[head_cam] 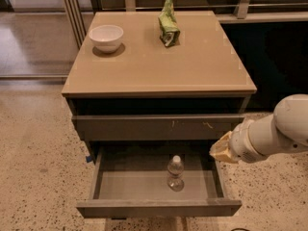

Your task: Pick water bottle from middle drawer and place on counter

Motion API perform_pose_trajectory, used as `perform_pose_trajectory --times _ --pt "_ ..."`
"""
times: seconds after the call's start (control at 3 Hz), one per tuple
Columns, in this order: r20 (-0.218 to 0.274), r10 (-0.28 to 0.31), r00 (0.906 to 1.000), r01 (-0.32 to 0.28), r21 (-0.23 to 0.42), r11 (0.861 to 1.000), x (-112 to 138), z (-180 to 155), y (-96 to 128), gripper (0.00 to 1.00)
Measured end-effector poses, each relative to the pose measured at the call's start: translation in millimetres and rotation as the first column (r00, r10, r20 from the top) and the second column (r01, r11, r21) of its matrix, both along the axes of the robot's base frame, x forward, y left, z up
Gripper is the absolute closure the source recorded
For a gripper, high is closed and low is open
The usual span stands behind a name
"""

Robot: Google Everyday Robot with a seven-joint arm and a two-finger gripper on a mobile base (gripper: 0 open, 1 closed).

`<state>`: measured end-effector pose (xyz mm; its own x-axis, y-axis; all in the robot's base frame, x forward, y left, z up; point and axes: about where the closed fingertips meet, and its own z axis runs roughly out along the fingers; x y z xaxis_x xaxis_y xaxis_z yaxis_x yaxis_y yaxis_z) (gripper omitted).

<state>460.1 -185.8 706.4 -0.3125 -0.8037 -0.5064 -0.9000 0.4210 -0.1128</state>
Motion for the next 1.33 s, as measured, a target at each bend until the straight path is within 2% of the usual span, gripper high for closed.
perform_pose_trajectory --times 0.33,0.67,1.0,1.33 --pt "-0.015 -0.032 0.9994 0.034 0.099 0.995 -1.8 -53.6 3.0 1.00" --pt "-0.072 -0.049 0.9962 0.062 0.205 0.977 -7.1 -120.4 6.9 1.00" --pt "-0.071 -0.037 0.9968 0.050 0.189 0.981 -10.2 -122.8 7.4 1.00" --pt "-0.058 -0.043 0.9974 0.054 0.206 0.977 -9.5 -137.8 7.0 0.81"
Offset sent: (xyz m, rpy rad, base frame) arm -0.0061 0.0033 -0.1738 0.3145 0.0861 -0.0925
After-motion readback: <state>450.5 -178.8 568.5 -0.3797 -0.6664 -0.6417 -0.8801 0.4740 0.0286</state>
